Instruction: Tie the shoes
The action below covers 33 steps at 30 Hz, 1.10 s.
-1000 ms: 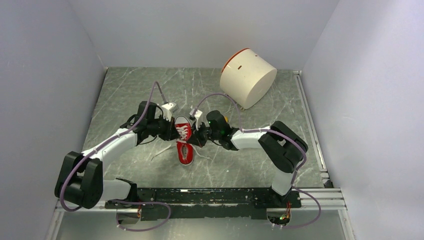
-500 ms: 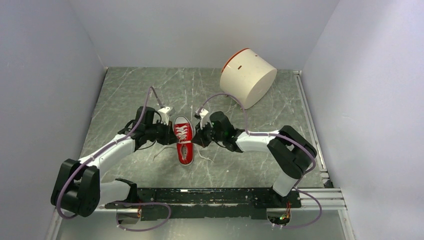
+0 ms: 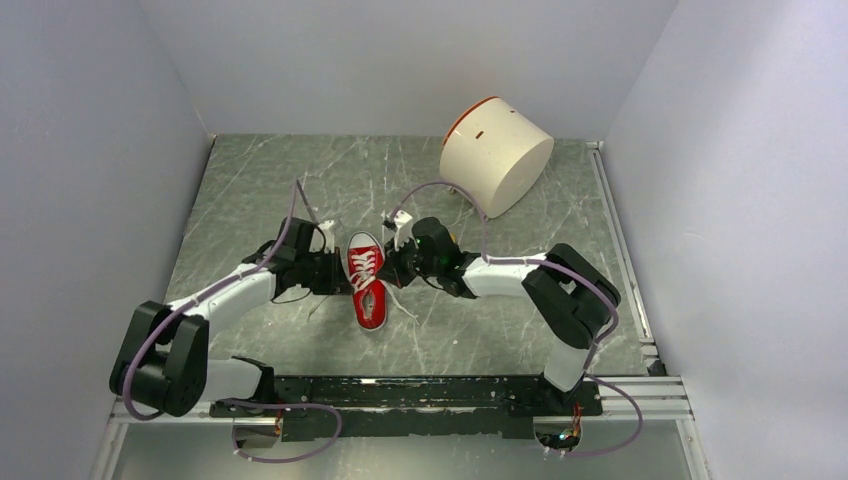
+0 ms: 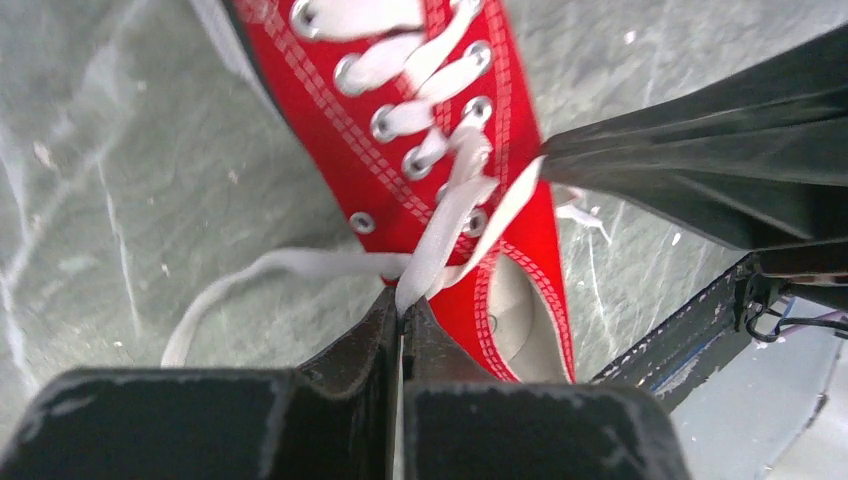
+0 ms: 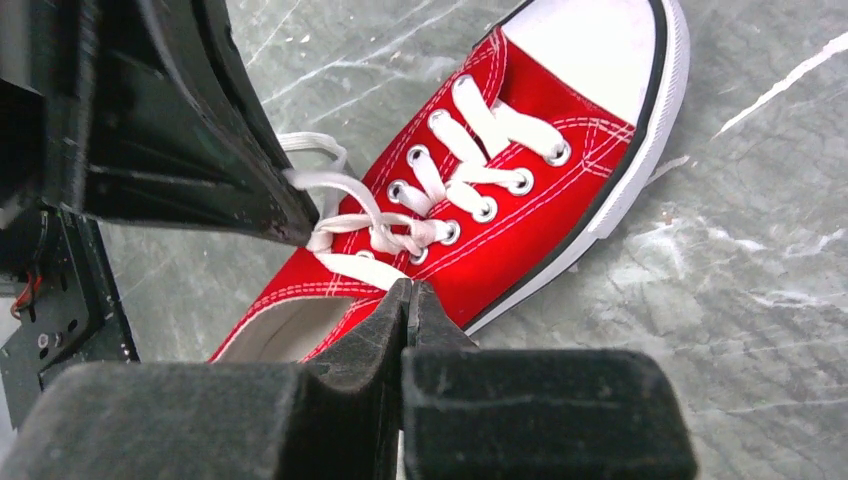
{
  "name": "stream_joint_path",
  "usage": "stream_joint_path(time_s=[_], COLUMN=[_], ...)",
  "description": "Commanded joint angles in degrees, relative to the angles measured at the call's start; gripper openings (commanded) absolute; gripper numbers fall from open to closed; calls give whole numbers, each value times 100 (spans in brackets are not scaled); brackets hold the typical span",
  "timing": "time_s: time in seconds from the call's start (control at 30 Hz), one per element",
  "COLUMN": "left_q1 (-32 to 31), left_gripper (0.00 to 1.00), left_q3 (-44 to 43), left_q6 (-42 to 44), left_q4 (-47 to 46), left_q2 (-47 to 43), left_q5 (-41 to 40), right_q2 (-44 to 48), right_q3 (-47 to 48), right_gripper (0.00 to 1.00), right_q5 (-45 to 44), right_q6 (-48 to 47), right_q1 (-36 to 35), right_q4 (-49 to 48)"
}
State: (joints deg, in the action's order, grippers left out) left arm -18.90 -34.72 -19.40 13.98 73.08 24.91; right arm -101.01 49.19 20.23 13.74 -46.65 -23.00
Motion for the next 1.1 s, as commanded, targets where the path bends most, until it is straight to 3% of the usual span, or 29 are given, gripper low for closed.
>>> stream_joint_path(time_s=[0.0,0.23,0.47,0.53,0.6,0.63,0.7,0.73,0.77,0.9,1.07], left_q1=[44,44,40,43,38,41,39,38,41,42,35], left_gripper=[5,6,21,30,45,54,85,95,97,91,54], left_q3=[-58,182,125,-19,-168,-227,-327,-404,-530,-925,-1685], left_q6=[-446,-693,-628,-521,-430,-425,-404,-391,-338,108,437], left_q4=[465,436,571,805,999,1069,1113,1161,1190,925,648], left_q2=[116,-500,-722,-825,-985,-1091,-1251,-1298,-1312,-964,213], left_q5=[-257,-425,-244,-372,-454,-520,-561,-656,-753,-815,-372], right_q2=[-76,12,-57,-45,-21,1,39,50,59,71,108], right_q3=[141,-36,35,47,54,55,29,11,-8,-58,-44], right_gripper=[0,0,0,0,0,0,0,0,0,0,0], right_q5=[-179,-254,18,57,96,110,137,149,161,205,194], right_q6=[22,-64,-129,-171,-229,-235,-244,-234,-225,-169,-200], right_q1=[25,24,24,25,24,25,25,25,25,29,25], right_q4=[-128,-39,-36,-14,23,50,55,47,36,-7,4])
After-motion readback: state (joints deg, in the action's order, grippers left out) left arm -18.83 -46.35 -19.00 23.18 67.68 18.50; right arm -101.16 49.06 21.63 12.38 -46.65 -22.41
